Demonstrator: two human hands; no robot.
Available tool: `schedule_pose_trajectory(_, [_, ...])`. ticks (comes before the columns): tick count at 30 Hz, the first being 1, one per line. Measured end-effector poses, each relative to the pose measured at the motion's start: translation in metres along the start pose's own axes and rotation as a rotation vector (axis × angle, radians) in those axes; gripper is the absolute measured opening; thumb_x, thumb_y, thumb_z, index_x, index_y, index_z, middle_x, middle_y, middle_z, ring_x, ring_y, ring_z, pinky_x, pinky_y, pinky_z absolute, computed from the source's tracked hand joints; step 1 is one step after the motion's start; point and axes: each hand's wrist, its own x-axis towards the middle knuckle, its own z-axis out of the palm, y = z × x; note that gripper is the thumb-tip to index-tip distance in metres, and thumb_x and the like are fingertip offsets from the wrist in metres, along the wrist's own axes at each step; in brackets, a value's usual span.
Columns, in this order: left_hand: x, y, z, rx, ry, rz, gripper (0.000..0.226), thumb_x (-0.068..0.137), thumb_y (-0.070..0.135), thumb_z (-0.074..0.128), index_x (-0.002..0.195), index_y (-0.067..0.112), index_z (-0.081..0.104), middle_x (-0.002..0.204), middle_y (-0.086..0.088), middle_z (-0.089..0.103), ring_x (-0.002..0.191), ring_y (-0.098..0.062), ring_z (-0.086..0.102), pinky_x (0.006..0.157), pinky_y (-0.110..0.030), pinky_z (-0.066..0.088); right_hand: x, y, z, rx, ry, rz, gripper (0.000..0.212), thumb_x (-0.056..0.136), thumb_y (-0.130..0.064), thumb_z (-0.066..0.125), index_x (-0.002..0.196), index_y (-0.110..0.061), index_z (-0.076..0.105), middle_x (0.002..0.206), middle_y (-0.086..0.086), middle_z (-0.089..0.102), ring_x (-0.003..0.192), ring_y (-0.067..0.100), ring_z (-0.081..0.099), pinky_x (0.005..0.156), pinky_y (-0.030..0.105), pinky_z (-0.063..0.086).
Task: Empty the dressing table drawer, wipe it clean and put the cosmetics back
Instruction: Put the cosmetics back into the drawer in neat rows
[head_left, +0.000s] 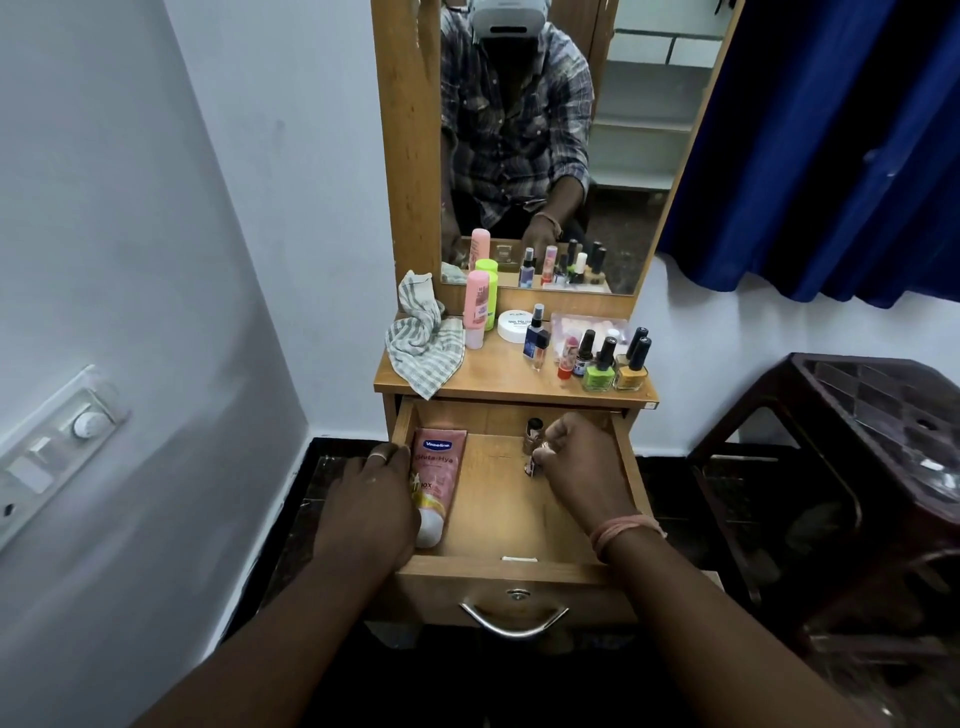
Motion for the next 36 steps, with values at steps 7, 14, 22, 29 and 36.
schedule_pose_trajectory(7, [-0.001, -0.002, 0.002, -0.029, 0.016, -0.003, 0.053, 0.086, 0.024, 0.059, 0.139, 0.024, 0.052, 0.143, 0.001, 0.053, 0.118, -0.025, 0.053, 0.095, -0.037, 0.048, 0.011, 0.007, 0.02, -0.185, -0.024, -0.061, 0.027, 0.081, -0.012, 0.079, 0.085, -0.028, 0.057, 0.088, -0.003, 0.069, 0.085, 0.016, 0.067, 0.076, 0.035, 0.058])
schedule_pose_trajectory(14, [0.0, -0.002, 0.002, -0.054, 0.009, 0.003, 0.052, 0.085, 0.024, 0.059, 0.137, 0.022, 0.053, 0.144, 0.0, 0.052, 0.121, -0.026, 0.052, 0.097, -0.037, 0.049, 0.017, 0.012, 0.028, -0.223, -0.013, -0.1, 0.019, 0.086, -0.013, 0.075, 0.094, -0.022, 0.062, 0.094, 0.0, 0.071, 0.087, 0.018, 0.068, 0.075, 0.036, 0.058])
schedule_pose_trajectory(22, [0.0, -0.004, 0.005, -0.058, 0.03, 0.014, 0.048, 0.085, 0.023, 0.059, 0.133, 0.022, 0.057, 0.141, 0.0, 0.056, 0.118, -0.025, 0.054, 0.095, -0.038, 0.051, 0.018, 0.01, 0.03, -0.271, -0.008, -0.118, 0.021, 0.086, -0.017, 0.076, 0.091, -0.025, 0.056, 0.089, -0.002, 0.067, 0.08, 0.015, 0.063, 0.065, 0.029, 0.049])
schedule_pose_trajectory(29, [0.0, -0.005, 0.004, -0.05, 0.018, 0.023, 0.052, 0.084, 0.023, 0.061, 0.135, 0.021, 0.056, 0.14, -0.002, 0.057, 0.119, -0.026, 0.055, 0.097, -0.038, 0.051, 0.017, 0.011, 0.032, -0.268, -0.024, -0.097, 0.025, 0.084, -0.022, 0.08, 0.099, -0.023, 0.059, 0.094, -0.001, 0.07, 0.085, 0.017, 0.067, 0.071, 0.032, 0.054])
schedule_pose_trajectory(36, [0.0, -0.006, 0.004, -0.069, 0.013, 0.021, 0.048, 0.082, 0.02, 0.058, 0.13, 0.02, 0.058, 0.139, -0.002, 0.057, 0.116, -0.027, 0.054, 0.095, -0.039, 0.05, 0.016, 0.014, 0.035, -0.273, -0.002, -0.102, 0.021, 0.087, -0.02, 0.076, 0.104, -0.022, 0.064, 0.098, -0.001, 0.071, 0.091, 0.018, 0.068, 0.076, 0.033, 0.056])
